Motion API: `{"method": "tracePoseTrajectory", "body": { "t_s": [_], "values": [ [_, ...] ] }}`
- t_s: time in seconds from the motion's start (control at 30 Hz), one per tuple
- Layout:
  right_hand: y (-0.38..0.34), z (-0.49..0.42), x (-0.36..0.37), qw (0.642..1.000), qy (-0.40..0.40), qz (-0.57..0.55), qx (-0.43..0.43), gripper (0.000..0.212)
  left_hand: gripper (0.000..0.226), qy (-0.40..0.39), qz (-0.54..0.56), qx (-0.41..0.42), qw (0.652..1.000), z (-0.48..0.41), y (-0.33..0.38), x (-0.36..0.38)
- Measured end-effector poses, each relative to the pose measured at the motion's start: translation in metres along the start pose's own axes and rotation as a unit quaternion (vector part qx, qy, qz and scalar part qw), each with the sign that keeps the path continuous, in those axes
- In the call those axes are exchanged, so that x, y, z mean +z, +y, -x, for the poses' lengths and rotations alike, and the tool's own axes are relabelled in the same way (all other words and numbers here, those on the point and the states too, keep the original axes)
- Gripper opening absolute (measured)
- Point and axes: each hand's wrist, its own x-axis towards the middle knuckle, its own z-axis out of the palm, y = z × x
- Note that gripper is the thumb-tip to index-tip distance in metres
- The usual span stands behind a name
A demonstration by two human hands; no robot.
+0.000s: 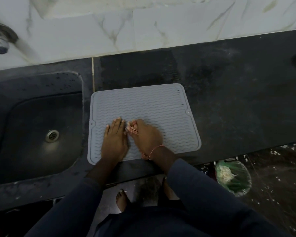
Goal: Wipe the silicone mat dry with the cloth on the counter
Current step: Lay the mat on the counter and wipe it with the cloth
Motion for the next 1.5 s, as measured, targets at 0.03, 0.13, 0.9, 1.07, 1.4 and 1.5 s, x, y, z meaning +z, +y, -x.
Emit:
{"method": "tracePoseTrajectory", "body": {
  "t_s": [0.03, 0.13, 0.9, 1.07, 1.4, 1.5],
  "values": [
    [0.009, -0.001, -0.005, 1.0, 0.003, 0.008, 0.002, 0.043, 0.055, -0.003, -0.003, 0.002, 1.0, 0.0, 0.0, 0.0],
    [0.069, -0.003, -0.037, 0.996, 0.037, -0.047, 0.064, 0.048, 0.055, -0.007, -0.011, -0.006, 1.0, 0.001, 0.001, 0.0],
    [0.119, -0.002, -0.069, 0.951, 0.12, -0.015, 0.286, 0.054, 0.05, -0.015, 0.004, 0.048, 0.999, -0.012, -0.02, -0.009],
    [0.025, 0.011, -0.02, 0.979, 0.094, -0.085, 0.157, 0.034, 0.051, -0.012, 0.015, 0.056, 0.998, -0.012, -0.021, -0.011],
    [0.111, 0.035, -0.063, 0.949, 0.108, 0.005, 0.295, 0.055, 0.047, 0.003, 0.027, 0.068, 0.997, -0.011, -0.025, -0.009],
    [0.119, 0.023, -0.072, 0.941, 0.126, -0.002, 0.315, 0.051, 0.046, 0.004, 0.024, 0.061, 0.998, -0.012, -0.023, -0.009]
  ]
}}
